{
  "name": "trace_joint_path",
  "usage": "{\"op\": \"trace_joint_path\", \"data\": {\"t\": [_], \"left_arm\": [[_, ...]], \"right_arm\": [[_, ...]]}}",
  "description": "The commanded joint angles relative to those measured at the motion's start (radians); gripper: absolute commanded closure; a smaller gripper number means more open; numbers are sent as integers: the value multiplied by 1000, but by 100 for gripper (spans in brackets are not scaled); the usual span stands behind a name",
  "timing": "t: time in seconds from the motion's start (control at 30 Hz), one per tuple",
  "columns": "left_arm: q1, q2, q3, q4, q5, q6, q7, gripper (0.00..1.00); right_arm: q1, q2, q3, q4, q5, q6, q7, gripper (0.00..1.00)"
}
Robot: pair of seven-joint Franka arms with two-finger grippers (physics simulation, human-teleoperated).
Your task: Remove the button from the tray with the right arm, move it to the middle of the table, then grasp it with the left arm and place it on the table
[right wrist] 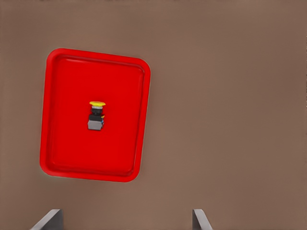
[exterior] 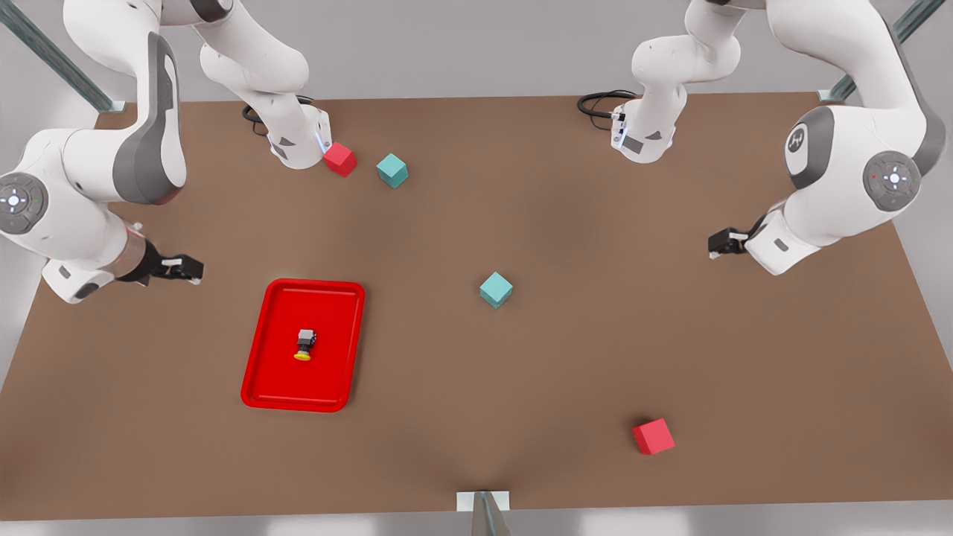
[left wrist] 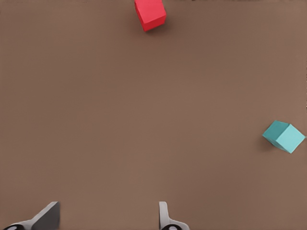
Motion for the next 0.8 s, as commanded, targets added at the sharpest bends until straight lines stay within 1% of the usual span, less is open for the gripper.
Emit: {"op": "trace_joint_path", "data": {"t": [0.0,0.1,0.17,0.23,0.27,0.33,0.47,0.6,0.7,0.77], "left_arm": [[-4,-1,-4,5,7,67,-19,0],[-44,43,-7,47,6,59,-33,0],[-46,59,-12,48,17,67,-36,0],[-43,71,-11,48,18,9,-73,0],[-29,74,-11,48,18,9,-62,0],[-24,59,-9,50,26,-65,-65,0],[-27,51,-12,57,26,-62,-74,0],[-32,54,-14,57,24,-57,-76,0],[-32,59,-14,57,24,-60,-76,0],[-37,63,-14,57,24,-56,-76,0]], "right_arm": [[0,-1,0,0,-1,70,-14,0],[-1,-1,0,2,-1,70,-14,0],[-11,4,-7,2,-9,73,-13,0],[-14,132,-12,146,-6,56,-14,0],[-23,157,-12,161,-9,71,-13,0],[-43,204,-12,166,-9,73,-11,0],[-54,280,-15,164,-35,116,-11,0],[-72,316,-13,151,-20,96,-11,0],[12,387,0,166,-21,110,-11,0],[70,401,2,177,-21,116,58,0]]}}
